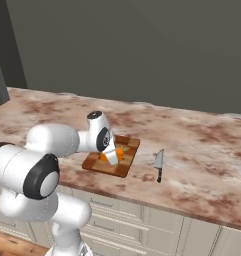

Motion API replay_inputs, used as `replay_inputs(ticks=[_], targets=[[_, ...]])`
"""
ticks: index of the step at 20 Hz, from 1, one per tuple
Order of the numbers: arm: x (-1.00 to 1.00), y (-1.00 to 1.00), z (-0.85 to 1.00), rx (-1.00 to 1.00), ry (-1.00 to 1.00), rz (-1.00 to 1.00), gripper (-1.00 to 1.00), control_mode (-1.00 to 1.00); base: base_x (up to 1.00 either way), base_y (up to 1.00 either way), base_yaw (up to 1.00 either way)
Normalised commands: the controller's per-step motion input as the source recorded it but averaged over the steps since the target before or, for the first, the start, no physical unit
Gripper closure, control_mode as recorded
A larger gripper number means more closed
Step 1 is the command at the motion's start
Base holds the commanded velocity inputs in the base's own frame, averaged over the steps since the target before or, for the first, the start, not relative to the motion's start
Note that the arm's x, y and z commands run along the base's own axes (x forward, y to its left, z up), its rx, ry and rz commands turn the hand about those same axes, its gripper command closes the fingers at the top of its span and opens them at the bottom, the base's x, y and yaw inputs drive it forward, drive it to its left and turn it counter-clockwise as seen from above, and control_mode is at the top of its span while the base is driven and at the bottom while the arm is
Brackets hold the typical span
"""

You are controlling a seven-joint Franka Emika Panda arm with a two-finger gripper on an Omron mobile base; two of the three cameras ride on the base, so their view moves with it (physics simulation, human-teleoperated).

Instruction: Retrieve the sausage and cheese from the fridge and place them on the cutting board on the counter.

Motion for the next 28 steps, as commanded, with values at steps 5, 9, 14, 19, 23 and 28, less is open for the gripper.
replay_inputs(ticks=[5, 9, 14, 19, 23, 28], targets=[[0.03, 0.00, -0.05, 0.01, 0.00, 0.00, 1.00, -1.00, 0.00, 0.00, 0.00], [0.09, 0.00, 0.00, 0.01, 0.00, 0.00, 1.00, -1.00, 0.00, 0.00, 0.00], [0.17, 0.00, 0.00, 0.00, 0.00, 0.00, 1.00, -1.00, 0.00, 0.00, 0.00], [0.15, 0.00, 0.00, 0.00, 0.00, 0.00, 1.00, -1.00, 0.00, 0.00, 0.00], [0.13, 0.00, -0.04, 0.00, 0.00, 0.00, 1.00, -1.00, 0.00, 0.00, 0.00], [0.19, 0.00, -0.06, 0.00, 0.00, 0.00, 1.00, -1.00, 0.00, 0.00, 0.00]])
